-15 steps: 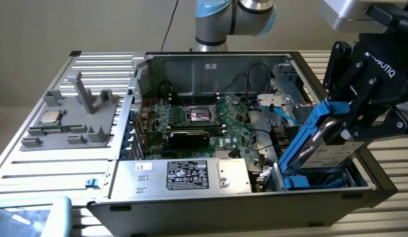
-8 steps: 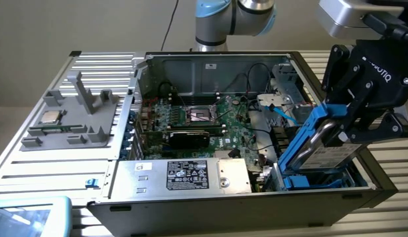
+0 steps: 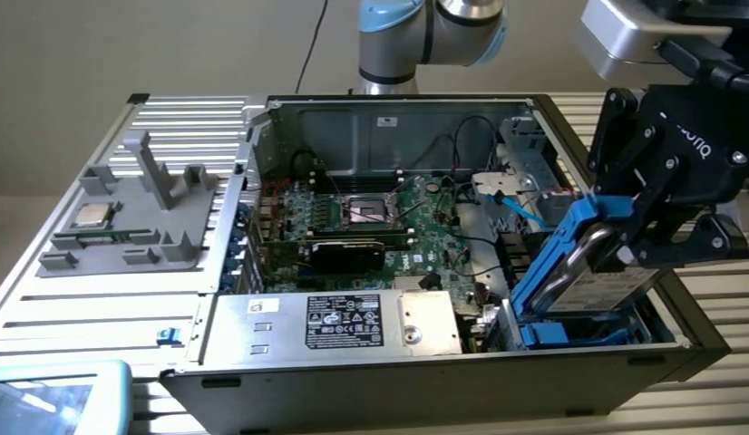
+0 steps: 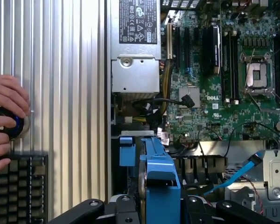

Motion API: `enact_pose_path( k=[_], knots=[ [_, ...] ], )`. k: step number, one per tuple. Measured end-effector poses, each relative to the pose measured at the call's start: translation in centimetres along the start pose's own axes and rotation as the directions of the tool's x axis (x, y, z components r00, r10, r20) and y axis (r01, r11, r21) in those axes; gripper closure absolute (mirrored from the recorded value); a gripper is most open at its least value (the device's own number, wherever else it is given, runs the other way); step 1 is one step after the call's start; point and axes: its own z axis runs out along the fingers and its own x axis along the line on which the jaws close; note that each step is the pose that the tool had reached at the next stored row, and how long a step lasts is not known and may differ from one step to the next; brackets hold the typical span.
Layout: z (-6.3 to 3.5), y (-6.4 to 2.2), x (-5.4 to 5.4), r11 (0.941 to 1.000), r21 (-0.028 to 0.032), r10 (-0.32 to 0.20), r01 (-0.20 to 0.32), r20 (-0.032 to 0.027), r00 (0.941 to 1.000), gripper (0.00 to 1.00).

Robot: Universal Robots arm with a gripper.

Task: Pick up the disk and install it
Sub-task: 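Insert the disk into the insertion slot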

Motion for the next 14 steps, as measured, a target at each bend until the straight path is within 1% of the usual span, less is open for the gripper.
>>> enact_pose_path(
  k=[3,10,14],
  knots=[
    [0.17,0.0,0.03,1.0,-0.0001,0.0,0.0,0.0033,1.0,0.63],
    [0.53,-0.02,0.09,1.0,-0.0002,0.0,0.0,0.007,1.0,0.63],
    [0.67,-0.07,0.21,1.0,-0.0003,0.0,0.0,0.0102,0.9999,0.63]
  ],
)
